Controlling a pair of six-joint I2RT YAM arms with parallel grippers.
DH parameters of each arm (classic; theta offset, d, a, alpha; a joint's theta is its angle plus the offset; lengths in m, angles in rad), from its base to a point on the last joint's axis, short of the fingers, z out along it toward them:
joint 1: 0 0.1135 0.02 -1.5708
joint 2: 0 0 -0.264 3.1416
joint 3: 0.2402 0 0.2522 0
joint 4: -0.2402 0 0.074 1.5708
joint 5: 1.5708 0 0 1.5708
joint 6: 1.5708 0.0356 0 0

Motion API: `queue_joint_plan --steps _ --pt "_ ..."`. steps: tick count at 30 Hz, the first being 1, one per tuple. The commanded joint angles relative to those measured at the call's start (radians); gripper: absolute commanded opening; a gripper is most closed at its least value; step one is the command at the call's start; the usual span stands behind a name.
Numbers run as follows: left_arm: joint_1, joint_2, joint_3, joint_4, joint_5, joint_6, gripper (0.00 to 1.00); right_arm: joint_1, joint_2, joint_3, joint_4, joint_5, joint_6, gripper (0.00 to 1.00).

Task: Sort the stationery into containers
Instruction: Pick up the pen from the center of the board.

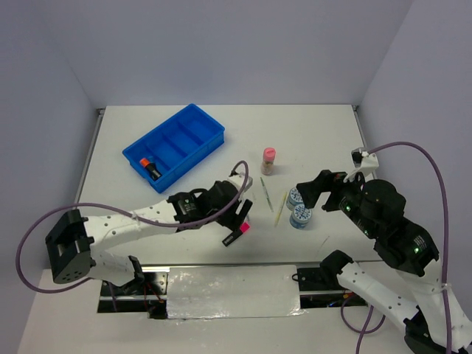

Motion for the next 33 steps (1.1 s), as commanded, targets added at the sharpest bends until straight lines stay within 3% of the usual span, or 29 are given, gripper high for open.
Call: queue_joint_plan --steps 1,8,17,25,26,27,30,33 --pt "-0.021 0.020 -0.059 0.050 0.018 0.012 0.85 0.005 -0.007 0.002 0.024 -0.038 0.000 1.00" --pt "-0.028 0.085 -0.160 0.164 0.058 0.021 0.82 0.003 0.009 -0.037 0.084 -0.115 -0.006 1.00" --pt "-0.041 0.214 -0.169 0.216 0.043 0.020 0.81 0.002 0.012 -0.046 0.121 -0.143 -0.015 1.00" --pt "-0.074 0.270 -0.151 0.209 -0.012 -0.023 0.67 0.003 0.007 -0.066 0.141 -0.164 -0.023 1.00" --pt "-0.076 0.284 -0.149 0.212 -0.002 -0.025 0.63 0.003 0.010 -0.065 0.138 -0.164 -0.024 1.00" --pt "-0.080 0.293 -0.148 0.213 0.005 -0.029 0.48 0.003 0.009 -0.063 0.138 -0.166 -0.024 1.00" --pt "-0.109 0.309 -0.145 0.184 -0.005 -0.055 0.21 0.005 0.002 -0.058 0.139 -0.172 -0.024 1.00" --pt "-0.139 0.286 -0.159 0.155 -0.021 -0.086 0.04 0.005 -0.007 -0.057 0.144 -0.170 -0.026 1.00"
